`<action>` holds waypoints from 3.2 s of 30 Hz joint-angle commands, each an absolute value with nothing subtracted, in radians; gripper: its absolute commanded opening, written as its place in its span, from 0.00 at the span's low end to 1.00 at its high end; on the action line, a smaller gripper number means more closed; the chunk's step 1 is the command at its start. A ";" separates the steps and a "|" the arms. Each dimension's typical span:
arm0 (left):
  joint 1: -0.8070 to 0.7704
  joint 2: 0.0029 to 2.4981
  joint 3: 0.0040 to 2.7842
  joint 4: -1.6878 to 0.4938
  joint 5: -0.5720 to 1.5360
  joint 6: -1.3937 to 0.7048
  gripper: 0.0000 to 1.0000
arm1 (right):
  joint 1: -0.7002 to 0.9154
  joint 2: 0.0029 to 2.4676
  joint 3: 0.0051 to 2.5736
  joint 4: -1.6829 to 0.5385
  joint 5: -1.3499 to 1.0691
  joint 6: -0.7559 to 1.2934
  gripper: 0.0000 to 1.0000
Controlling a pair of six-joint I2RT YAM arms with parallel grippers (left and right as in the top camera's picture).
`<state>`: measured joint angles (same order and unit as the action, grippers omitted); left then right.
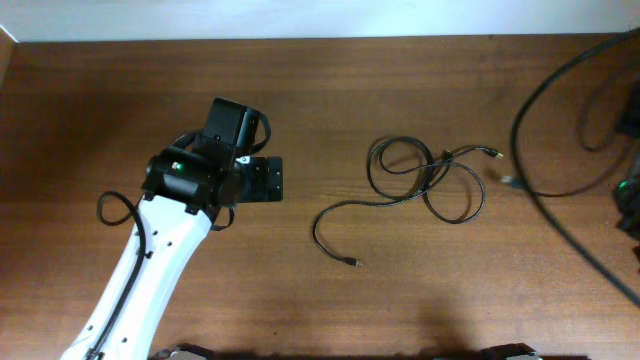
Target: Untangle cables
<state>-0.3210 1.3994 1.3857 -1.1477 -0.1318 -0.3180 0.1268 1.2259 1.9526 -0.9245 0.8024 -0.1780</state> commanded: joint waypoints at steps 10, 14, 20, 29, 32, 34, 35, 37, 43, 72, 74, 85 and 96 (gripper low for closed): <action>-0.318 1.383 1.388 -1.146 -0.139 -0.328 0.99 | -0.478 1.463 1.971 -0.833 0.517 0.088 0.04; -0.318 1.383 1.388 -1.146 -0.139 -0.328 0.99 | -0.606 1.543 1.971 -0.735 0.446 0.127 0.04; -0.318 1.383 1.388 -1.146 -0.139 -0.328 0.99 | -0.809 1.576 1.971 -0.665 0.298 0.197 0.04; -0.318 1.383 1.388 -1.146 -0.139 -0.328 0.99 | -0.832 1.699 1.962 -0.775 0.234 0.196 0.04; -0.318 1.383 1.388 -1.146 -0.139 -0.328 0.99 | -0.832 1.786 1.962 -0.810 0.197 0.200 0.04; -0.318 1.383 1.388 -1.146 -0.139 -0.328 0.99 | -0.833 1.837 1.962 -0.850 0.194 0.257 0.04; -0.318 1.383 1.388 -1.146 -0.139 -0.328 0.99 | -0.833 1.876 1.962 -0.886 0.194 0.334 0.05; -0.318 1.383 1.388 -1.146 -0.139 -0.328 0.99 | -0.833 1.913 1.961 -0.912 0.190 0.357 0.11; -0.318 1.383 1.388 -1.146 -0.139 -0.328 0.99 | -0.833 1.955 1.947 -0.940 0.049 0.356 0.97; -0.318 1.383 1.388 -1.146 -0.139 -0.328 0.99 | -0.205 1.791 1.815 -1.334 -0.434 -0.367 0.98; -0.318 1.383 1.388 -1.146 -0.139 -0.328 0.99 | -0.187 1.792 1.713 -1.272 -0.434 -0.367 0.98; -0.318 1.383 1.388 -1.146 -0.139 -0.328 0.99 | -0.181 1.792 1.222 -0.850 -0.442 -0.305 0.96; -0.318 1.383 1.388 -1.146 -0.139 -0.328 0.99 | -0.183 1.792 1.101 -0.743 -0.502 -0.259 0.04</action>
<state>-0.3210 1.3994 1.3857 -1.1477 -0.1318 -0.3180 -0.1898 1.8015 1.1065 -0.7387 -0.4629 -0.2909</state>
